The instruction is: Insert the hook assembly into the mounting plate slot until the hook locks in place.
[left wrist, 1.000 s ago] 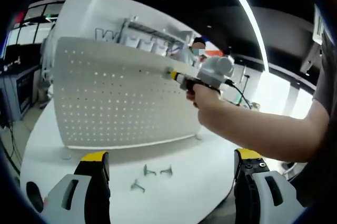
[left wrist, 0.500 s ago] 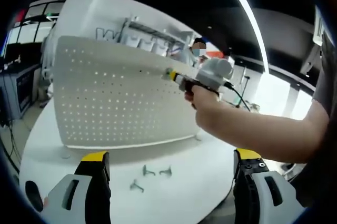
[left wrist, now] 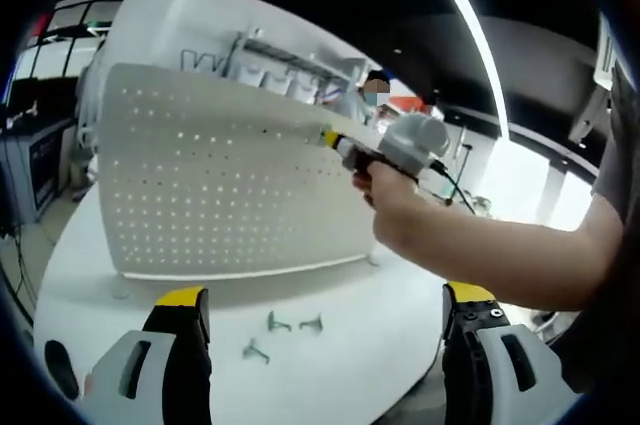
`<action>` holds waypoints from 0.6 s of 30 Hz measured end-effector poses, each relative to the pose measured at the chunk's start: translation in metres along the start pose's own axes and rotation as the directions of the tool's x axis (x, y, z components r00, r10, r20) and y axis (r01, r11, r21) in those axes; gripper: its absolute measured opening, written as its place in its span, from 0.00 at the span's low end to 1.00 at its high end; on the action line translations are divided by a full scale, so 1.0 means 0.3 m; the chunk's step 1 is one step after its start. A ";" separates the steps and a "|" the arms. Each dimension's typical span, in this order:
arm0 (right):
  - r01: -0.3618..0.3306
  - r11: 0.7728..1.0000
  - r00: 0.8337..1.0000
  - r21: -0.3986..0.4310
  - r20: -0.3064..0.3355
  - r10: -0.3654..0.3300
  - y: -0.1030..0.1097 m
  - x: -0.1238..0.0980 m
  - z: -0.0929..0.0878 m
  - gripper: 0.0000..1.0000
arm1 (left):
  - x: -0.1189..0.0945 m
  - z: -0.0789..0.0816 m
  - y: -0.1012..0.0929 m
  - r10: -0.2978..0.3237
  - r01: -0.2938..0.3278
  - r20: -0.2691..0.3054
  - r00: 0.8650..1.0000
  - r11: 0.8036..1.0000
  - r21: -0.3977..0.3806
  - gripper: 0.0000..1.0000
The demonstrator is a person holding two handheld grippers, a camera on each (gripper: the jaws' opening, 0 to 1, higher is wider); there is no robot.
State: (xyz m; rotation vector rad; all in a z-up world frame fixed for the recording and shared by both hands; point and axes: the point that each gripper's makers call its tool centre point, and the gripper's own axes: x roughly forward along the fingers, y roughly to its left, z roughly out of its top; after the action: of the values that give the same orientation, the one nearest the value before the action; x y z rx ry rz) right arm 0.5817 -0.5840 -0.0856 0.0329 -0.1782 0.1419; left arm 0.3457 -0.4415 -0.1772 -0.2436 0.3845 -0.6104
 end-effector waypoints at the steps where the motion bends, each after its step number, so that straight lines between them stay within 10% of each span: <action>1: -0.004 1.000 1.000 -0.011 0.001 0.004 0.005 0.005 0.003 0.00 | 0.000 0.000 0.000 0.000 0.000 0.000 1.000 1.000 0.000 0.98; 18: 0.016 1.000 0.999 -0.020 -0.048 -0.017 -0.014 0.023 -0.051 0.00 | -0.007 -0.001 0.018 0.016 -0.016 0.001 1.000 1.000 -0.005 0.99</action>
State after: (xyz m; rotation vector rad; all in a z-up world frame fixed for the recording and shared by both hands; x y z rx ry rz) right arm 0.5918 -0.5866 -0.0996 0.0116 -0.1309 0.1243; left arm 0.3466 -0.4360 -0.1786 -0.2459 0.3868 -0.5939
